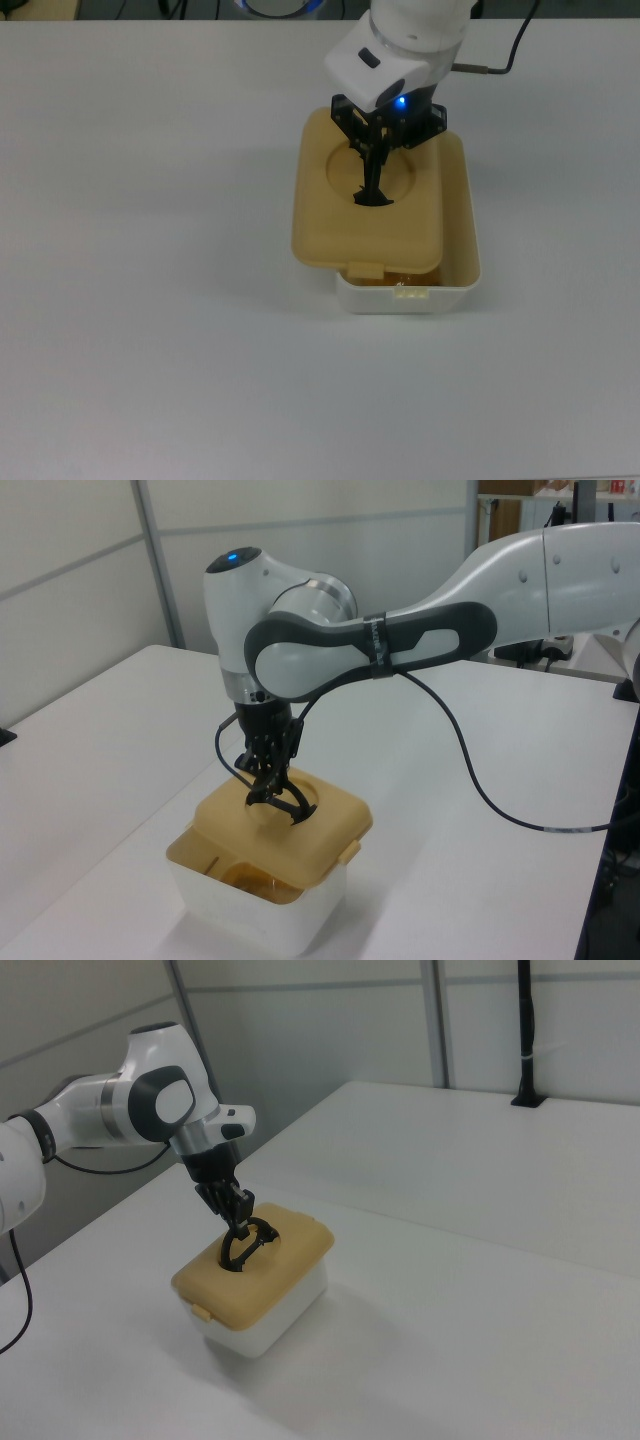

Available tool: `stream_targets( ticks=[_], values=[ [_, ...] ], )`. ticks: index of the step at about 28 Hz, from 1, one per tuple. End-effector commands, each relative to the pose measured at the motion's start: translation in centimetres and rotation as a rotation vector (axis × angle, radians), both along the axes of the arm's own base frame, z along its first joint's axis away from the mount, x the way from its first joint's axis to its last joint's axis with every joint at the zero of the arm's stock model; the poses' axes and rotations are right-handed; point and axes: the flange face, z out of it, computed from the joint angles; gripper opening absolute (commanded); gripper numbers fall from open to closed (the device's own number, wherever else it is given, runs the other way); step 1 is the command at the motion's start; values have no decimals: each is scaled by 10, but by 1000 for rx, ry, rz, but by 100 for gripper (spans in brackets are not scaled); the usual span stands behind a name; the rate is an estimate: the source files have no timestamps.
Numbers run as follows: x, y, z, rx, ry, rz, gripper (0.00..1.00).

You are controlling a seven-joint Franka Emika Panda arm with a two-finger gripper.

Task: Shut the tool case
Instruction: 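Lower the lid onto the box rim and press it down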

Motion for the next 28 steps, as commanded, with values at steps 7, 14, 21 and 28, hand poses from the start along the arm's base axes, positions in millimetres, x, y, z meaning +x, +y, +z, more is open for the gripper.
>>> stream_targets(
  ticks=[7,14,21,28],
  values=[
    [2,21,13,5,-60,-10,0],
    [2,21,22,8,-67,-13,0],
    [0,27,21,8,-66,-4,0],
    [-5,46,15,-1,-62,4,0]
  ],
)
